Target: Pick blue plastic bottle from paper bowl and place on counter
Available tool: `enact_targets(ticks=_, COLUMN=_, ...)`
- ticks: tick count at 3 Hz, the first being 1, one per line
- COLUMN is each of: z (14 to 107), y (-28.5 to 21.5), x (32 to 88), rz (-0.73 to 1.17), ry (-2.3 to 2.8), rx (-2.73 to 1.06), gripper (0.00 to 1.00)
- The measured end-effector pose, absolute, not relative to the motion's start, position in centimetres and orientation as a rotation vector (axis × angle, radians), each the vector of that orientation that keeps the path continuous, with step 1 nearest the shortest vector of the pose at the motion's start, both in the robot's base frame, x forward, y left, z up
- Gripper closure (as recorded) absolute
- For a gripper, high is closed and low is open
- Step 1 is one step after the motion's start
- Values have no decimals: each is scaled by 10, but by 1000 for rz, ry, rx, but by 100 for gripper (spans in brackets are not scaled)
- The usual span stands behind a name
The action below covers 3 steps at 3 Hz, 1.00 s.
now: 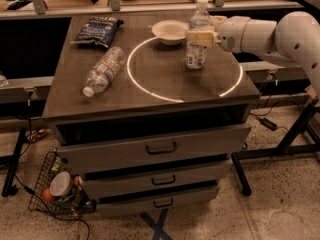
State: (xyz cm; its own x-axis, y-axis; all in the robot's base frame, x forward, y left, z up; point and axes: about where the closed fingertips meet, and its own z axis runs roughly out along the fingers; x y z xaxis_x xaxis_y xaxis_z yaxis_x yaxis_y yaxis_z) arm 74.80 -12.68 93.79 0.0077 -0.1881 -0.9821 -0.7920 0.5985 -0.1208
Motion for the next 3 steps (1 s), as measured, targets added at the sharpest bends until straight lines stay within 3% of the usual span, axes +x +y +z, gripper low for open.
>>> enact_targets(ticks=1, z=934, y=-126, x=747, rz=575, ry=1531, rx=-866, gripper=0)
enact_targets(ticks=2, z=933, y=-132, x=745, rz=556, ry=1543, rx=-861, gripper=0)
enact_targets(ticks=3, z=947, y=-175, x=738, rz=458, ry=1580, rx=-820, gripper=0)
